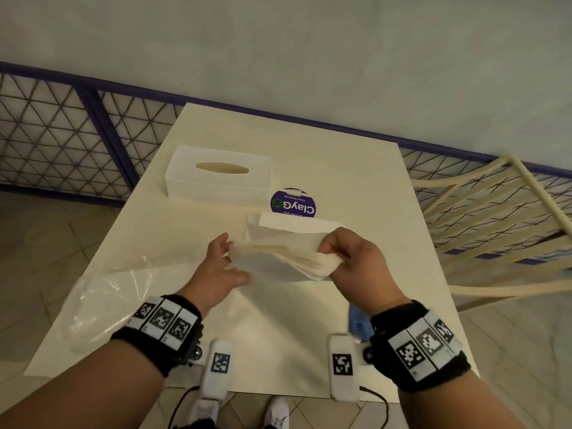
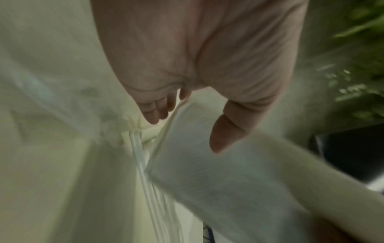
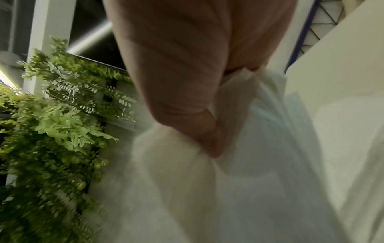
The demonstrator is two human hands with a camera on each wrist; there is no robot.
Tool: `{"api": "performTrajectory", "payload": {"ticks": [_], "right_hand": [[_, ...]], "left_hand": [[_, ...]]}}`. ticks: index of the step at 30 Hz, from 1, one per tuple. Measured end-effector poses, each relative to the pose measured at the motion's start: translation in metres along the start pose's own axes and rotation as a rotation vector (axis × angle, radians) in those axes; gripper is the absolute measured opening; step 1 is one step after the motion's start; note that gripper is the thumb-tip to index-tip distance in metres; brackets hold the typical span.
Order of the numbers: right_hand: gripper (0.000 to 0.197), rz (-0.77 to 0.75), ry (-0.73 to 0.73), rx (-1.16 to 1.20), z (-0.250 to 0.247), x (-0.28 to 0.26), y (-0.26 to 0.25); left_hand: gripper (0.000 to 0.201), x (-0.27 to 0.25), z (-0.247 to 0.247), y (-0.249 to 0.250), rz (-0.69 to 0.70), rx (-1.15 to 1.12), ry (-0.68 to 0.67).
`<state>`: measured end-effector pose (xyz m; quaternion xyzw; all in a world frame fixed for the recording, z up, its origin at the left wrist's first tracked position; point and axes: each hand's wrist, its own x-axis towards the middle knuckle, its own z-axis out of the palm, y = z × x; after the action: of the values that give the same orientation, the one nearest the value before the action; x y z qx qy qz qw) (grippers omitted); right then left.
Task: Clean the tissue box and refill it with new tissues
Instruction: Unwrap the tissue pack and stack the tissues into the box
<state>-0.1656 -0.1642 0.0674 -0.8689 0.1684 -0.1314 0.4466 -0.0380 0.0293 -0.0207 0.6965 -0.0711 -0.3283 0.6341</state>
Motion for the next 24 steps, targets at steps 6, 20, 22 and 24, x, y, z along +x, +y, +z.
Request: {"api": "performTrajectory", "payload": {"ticks": [6,20,22,24], "right_hand": [[0.042,-0.006,0.069,0.369,-0.025,-0.012,0.007],[0.058,0.375,0.146,0.307,0.031,-0.026,0.105],[0.059,0.413,0.178,0.349,0.04,-0.025,0.11],[0.055,0.421,0.191,0.398,0.046,-0.022,0.11]], "left_hand": [[0.095,0.015,0.008,0.002,0.139,-0.288,-0.192],[0.044,0.014,0.024,-0.034,0.129,0.132,0.126],[0.043,0.013,0.03,-0.035,0.131,0.156,0.146],[0.043,0.012,0.036,-0.034,0.15,0.146,0.142]]}}
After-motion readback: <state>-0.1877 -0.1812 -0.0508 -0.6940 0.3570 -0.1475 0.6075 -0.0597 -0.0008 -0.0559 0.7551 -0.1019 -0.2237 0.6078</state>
